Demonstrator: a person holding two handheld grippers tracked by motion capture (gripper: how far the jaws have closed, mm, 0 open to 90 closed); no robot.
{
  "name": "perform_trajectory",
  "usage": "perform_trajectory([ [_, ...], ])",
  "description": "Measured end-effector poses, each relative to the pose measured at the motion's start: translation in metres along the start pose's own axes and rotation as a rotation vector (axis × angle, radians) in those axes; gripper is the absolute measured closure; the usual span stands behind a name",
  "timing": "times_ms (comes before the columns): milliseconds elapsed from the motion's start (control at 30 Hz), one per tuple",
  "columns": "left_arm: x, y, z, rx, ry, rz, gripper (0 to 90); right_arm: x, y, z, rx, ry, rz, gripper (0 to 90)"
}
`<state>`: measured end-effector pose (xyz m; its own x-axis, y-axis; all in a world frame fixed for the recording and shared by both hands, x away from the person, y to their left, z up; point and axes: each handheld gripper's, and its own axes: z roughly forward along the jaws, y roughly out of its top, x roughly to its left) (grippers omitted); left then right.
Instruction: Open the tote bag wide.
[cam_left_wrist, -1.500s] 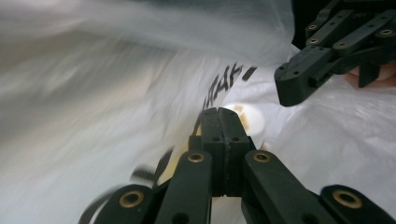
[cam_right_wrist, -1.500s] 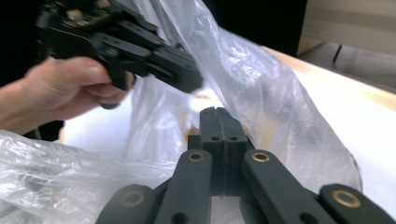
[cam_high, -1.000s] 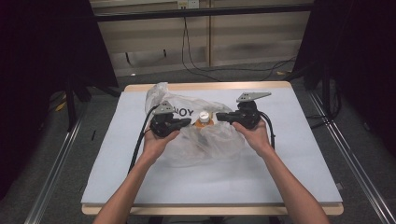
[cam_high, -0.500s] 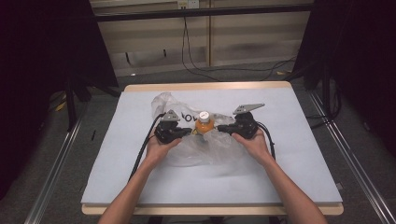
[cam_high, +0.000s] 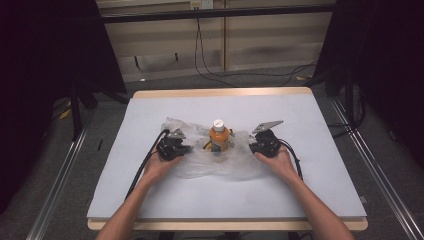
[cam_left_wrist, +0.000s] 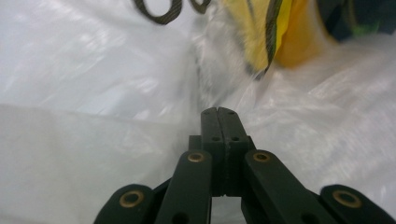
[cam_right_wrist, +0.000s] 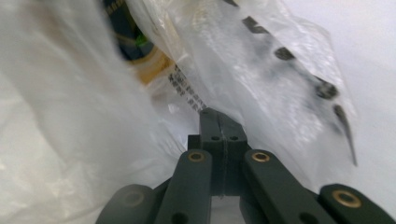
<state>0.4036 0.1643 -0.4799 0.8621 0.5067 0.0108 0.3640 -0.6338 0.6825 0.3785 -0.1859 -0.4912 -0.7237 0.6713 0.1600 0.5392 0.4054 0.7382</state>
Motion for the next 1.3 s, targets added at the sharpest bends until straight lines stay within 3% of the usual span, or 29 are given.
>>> perform_trajectory([
  [33, 0.003, -0.005, -0.004, -0.009, -0.027, -0.011, 90.0, -0.002, -0.002, -0.003, 0.003, -0.001, 0.002, 90.0],
  [67, 0.011, -0.013, -0.012, -0.008, 0.023, -0.006, 90.0, -0.003, -0.004, -0.005, 0.003, -0.001, 0.008, 90.0],
  [100, 0.013, -0.018, -0.015, -0.022, 0.008, -0.035, 90.0, -0.006, -0.006, -0.008, 0.002, 0.001, 0.013, 90.0],
  [133, 0.016, -0.019, -0.018, -0.008, 0.019, -0.011, 90.0, -0.008, -0.008, -0.011, 0.000, -0.002, 0.017, 90.0],
  [267, 0.018, -0.024, -0.023, -0.015, 0.030, 0.019, 90.0, -0.009, -0.011, -0.015, 0.001, -0.012, 0.015, 90.0],
  [300, 0.014, -0.027, -0.024, -0.020, 0.045, -0.046, 90.0, -0.009, -0.011, -0.017, 0.008, -0.016, 0.009, 90.0],
  [333, 0.019, -0.027, -0.025, -0.019, 0.040, 0.012, 90.0, -0.009, -0.012, -0.018, 0.011, -0.017, 0.000, 90.0],
  [367, 0.014, -0.029, -0.026, -0.018, 0.033, -0.061, 90.0, -0.010, -0.012, -0.019, 0.010, -0.019, -0.006, 90.0],
  [400, 0.013, -0.030, -0.027, -0.017, 0.037, -0.070, 90.0, -0.010, -0.014, -0.022, 0.019, -0.030, -0.017, 90.0],
  [467, 0.014, -0.032, -0.029, -0.014, 0.028, -0.051, 90.0, -0.012, -0.017, -0.026, 0.020, -0.036, -0.019, 90.0],
  [500, 0.017, -0.034, -0.032, -0.011, 0.038, -0.017, 90.0, -0.012, -0.017, -0.026, 0.020, -0.036, -0.019, 90.0],
  [533, 0.013, -0.038, -0.032, -0.038, 0.040, -0.062, 90.0, -0.014, -0.021, -0.030, 0.007, -0.042, -0.001, 90.0],
  [567, 0.014, -0.039, -0.032, -0.046, 0.036, -0.049, 90.0, -0.015, -0.023, -0.030, -0.003, -0.034, 0.009, 90.0],
  [600, 0.012, -0.040, -0.033, -0.050, 0.031, -0.094, 90.0, -0.016, -0.023, -0.030, -0.006, -0.033, 0.021, 90.0],
  [733, 0.013, -0.041, -0.033, -0.077, -0.011, -0.069, 90.0, -0.015, -0.023, -0.030, -0.016, -0.029, 0.045, 90.0],
  [767, 0.011, -0.041, -0.034, -0.099, -0.031, -0.092, 90.0, -0.014, -0.022, -0.030, -0.017, -0.030, 0.044, 90.0],
  [867, 0.008, -0.039, -0.039, -0.140, -0.049, -0.094, 90.0, -0.011, -0.017, -0.034, -0.071, -0.005, 0.051, 90.0],
  [900, 0.008, -0.038, -0.042, -0.137, -0.034, -0.079, 90.0, -0.010, -0.015, -0.037, -0.085, -0.009, 0.051, 90.0],
  [933, 0.005, -0.037, -0.045, -0.152, -0.048, -0.087, 90.0, -0.008, -0.012, -0.042, -0.121, 0.001, 0.055, 90.0],
  [1033, -0.003, -0.036, -0.051, -0.170, -0.057, -0.109, 90.0, -0.007, -0.010, -0.048, -0.146, -0.001, 0.062, 90.0],
  [1067, -0.008, -0.033, -0.057, -0.184, -0.048, -0.062, 90.0, -0.006, -0.008, -0.053, -0.178, 0.010, 0.078, 90.0],
  [1133, -0.012, -0.032, -0.060, -0.192, -0.047, -0.069, 90.0, -0.006, -0.007, -0.057, -0.195, 0.012, 0.076, 90.0],
  [1233, -0.019, -0.029, -0.069, -0.233, -0.057, -0.039, 90.0, -0.002, -0.001, -0.064, -0.234, 0.026, 0.080, 90.0],
  [1300, -0.024, -0.026, -0.076, -0.270, -0.086, -0.059, 90.0, 0.002, 0.002, -0.068, -0.247, 0.022, 0.072, 90.0],
])
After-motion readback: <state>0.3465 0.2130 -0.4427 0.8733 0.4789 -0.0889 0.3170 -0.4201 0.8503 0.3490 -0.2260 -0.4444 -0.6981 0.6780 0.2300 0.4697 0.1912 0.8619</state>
